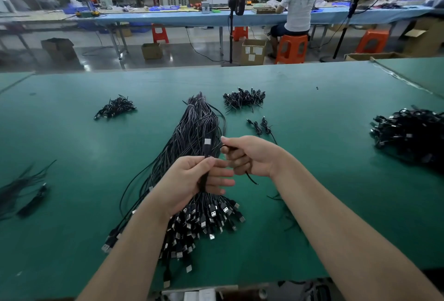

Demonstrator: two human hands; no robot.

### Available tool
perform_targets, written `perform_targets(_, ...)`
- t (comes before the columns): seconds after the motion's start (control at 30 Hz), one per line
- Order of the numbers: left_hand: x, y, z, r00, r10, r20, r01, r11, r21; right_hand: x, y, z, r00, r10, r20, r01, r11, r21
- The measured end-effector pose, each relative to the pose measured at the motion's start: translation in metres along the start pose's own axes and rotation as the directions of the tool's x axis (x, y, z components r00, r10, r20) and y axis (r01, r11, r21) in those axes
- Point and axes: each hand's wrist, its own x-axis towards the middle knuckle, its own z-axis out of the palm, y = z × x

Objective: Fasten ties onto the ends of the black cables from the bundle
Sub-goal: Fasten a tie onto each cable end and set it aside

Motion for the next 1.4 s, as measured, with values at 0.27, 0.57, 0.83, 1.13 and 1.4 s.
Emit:
perform_targets(0.27,0.016,-0.015,0.003,0.957,0.091,-0.275,-0.048,0.986,0.16,-0.009,-0.005,0.016,0.996,-0.092,0.011,0.092,0.971,-0.222)
perform_targets(0.57,0.025,-0.006,0.017,0.9,0.032,-0.435,-0.17,0.944,-0.282,-0.011,0.012,0.032,0.989,-0.145,0.017,0.141,0.917,-0.373)
perform_targets(0.83,0.031,0.003,0.016,0.867,0.071,-0.493,-0.293,0.873,-0.389,-0.011,0.042,0.028,0.995,-0.082,-0.055,0.065,0.962,-0.265)
perform_targets(1.13,0.029,0.003,0.02,0.854,0.063,-0.516,-0.285,0.887,-0.364,-0.007,0.052,0.033,0.975,-0.22,-0.028,0.208,0.951,-0.228)
perform_targets(1.4,0.025,0.002,0.024,0.871,0.062,-0.487,-0.251,0.909,-0.334,-0.009,0.049,0.029,0.971,-0.238,0.036,0.239,0.943,-0.232)
